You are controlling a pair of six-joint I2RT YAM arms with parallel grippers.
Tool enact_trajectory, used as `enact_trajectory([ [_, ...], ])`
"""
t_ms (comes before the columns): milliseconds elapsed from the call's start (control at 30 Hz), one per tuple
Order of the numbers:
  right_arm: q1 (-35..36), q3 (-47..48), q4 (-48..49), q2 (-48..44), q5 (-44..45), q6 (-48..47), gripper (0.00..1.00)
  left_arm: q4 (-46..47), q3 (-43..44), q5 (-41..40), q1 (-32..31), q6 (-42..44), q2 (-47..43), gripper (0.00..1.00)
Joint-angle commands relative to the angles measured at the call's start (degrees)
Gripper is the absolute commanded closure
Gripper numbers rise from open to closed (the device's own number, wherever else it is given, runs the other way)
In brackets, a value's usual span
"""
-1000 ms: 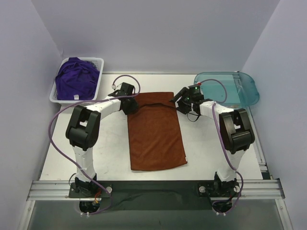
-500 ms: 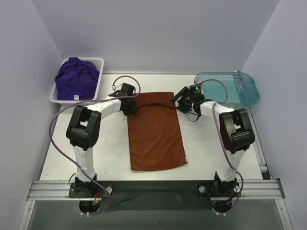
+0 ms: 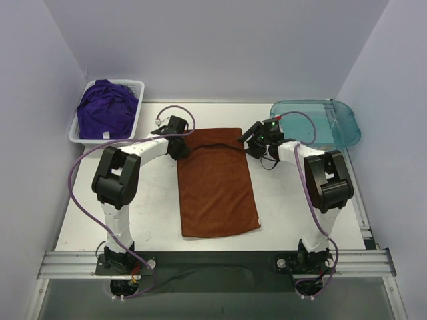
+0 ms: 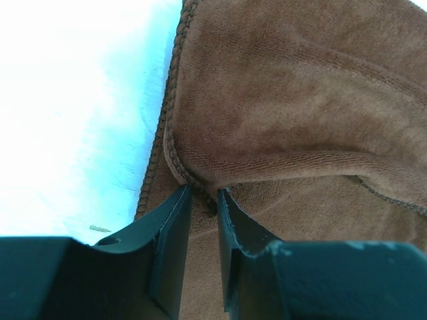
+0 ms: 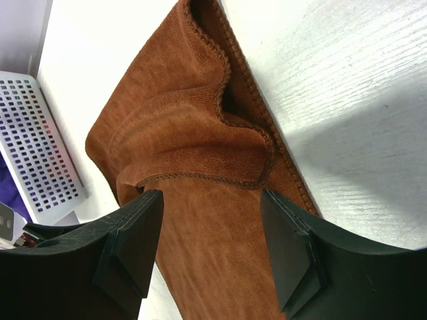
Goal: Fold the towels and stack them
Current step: Fold the towel
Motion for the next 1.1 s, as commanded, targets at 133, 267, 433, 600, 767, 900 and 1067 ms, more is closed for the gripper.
enact_trajectory([
  [133, -0.19, 0.35, 1.50, 1.26, -0.16, 0.80, 0.40, -1.47, 0.41, -1.08, -0.20, 1.26, -0.57, 0.60],
  [267, -0.19, 0.87, 1.68, 2.32, 0.28, 1.51, 0.42, -1.82, 0.14, -1.00, -0.20, 1.61, -0.22, 0.59],
  [433, -0.19, 1.14, 3.17, 3.37, 0.19, 2.65, 0.49, -1.82, 0.06, -1.17, -0.11, 1.88, -0.48, 0.67],
  [600, -0.11, 1.49, 3.70, 4.34, -0.07, 3.88, 0.53, -1.82, 0.32, -1.35, -0.11, 2.58, -1.10, 0.76],
  [767, -0.19, 1.23, 4.31, 5.22, 0.02, 5.02, 0.58, -1.82, 0.85, -0.73, -0.11, 2.93, -1.10, 0.81],
  [900, -0.11, 0.44, 4.67, 5.22, 0.02, 6.52, 0.59, -1.73, 0.85, -0.47, -0.03, 2.93, -1.36, 0.84],
  [1067, 0.07, -1.06, 4.93, 3.82, 0.37, 8.18, 0.56, -1.29, 0.32, -0.38, 0.33, 3.02, -1.80, 0.90],
])
